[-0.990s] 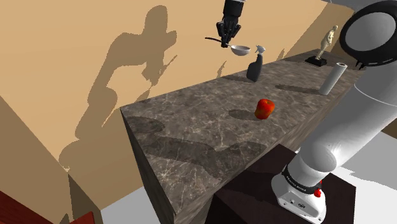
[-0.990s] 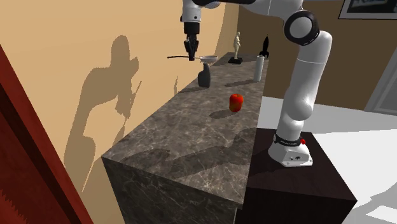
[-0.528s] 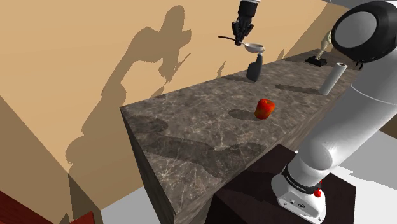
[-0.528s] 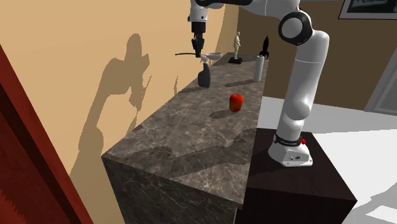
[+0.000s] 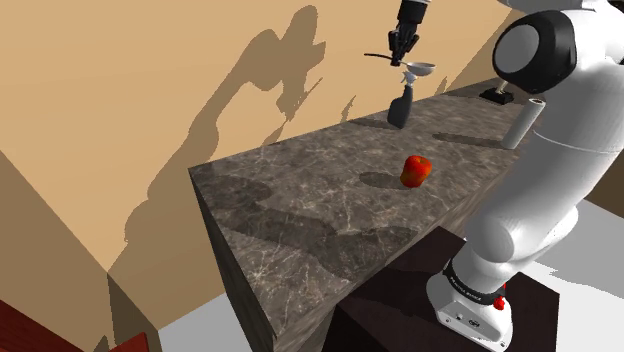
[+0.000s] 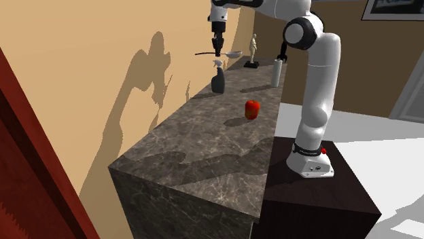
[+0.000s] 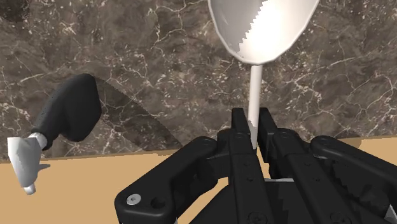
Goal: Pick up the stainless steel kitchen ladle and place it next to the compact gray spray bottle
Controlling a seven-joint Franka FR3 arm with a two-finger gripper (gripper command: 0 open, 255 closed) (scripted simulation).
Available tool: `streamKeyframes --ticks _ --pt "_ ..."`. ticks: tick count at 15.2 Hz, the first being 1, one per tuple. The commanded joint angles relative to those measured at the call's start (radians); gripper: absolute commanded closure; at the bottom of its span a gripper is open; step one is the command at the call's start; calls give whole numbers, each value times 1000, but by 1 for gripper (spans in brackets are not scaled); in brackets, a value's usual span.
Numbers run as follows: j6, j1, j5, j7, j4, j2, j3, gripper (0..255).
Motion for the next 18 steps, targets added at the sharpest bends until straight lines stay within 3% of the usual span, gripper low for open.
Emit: streamKeyframes --ticks 1,6,18 --pt "-20 -34 10 -51 66 52 -21 255" --pt "-99 -129 48 -158 281 202 -60 255" --pt "116 -98 20 -167 -28 106 -57 255"
